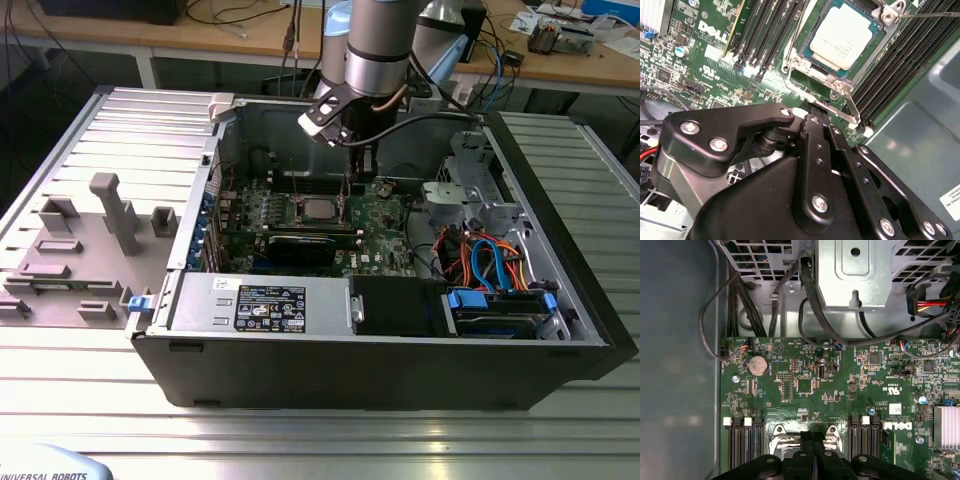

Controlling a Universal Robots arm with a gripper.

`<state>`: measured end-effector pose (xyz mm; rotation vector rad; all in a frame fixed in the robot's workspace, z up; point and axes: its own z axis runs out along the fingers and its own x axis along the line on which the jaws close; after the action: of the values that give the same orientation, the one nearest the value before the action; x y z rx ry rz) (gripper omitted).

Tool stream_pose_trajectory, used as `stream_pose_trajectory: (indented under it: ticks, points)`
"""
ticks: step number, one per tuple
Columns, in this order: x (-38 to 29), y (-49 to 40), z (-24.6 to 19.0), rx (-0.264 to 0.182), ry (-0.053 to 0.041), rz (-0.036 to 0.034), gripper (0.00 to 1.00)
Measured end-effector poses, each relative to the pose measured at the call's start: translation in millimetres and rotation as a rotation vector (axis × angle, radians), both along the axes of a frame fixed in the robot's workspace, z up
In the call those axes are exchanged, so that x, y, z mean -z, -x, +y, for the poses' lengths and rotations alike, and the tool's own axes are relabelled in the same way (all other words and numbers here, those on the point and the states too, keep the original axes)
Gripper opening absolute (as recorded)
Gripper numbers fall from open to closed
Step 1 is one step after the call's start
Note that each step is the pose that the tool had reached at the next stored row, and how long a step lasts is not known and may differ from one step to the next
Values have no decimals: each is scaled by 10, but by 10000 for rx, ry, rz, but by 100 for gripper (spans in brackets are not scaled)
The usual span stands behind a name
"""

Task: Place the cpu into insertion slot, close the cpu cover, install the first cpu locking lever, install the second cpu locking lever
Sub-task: 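Close the cpu cover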

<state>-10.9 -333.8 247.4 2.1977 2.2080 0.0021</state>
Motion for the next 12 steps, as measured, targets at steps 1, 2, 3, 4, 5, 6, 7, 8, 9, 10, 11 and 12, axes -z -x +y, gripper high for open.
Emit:
stream_pose_trajectory:
  ticks: [1, 2, 3, 4, 5, 6, 7, 8, 9, 10, 11, 12]
  points:
    - [0, 51, 0, -2, 0, 1, 11]
    - [0, 59, 0, 0, 0, 0, 11]
    - [0, 67, 0, 0, 0, 0, 11]
    - [1, 81, 0, 0, -1, 0, 11]
    - [1, 94, 0, 1, 0, 0, 11]
    - [1, 94, 0, 0, 0, 1, 11]
    - [1, 94, 0, -1, 1, 1, 11]
    - [5, 103, -1, -1, 1, 0, 11]
    - [11, 114, 0, 1, 1, 0, 11]
    - [23, 122, 0, 0, 0, 0, 11]
    - [32, 128, 0, 0, 1, 2, 11]
    - [50, 151, 0, -1, 0, 1, 11]
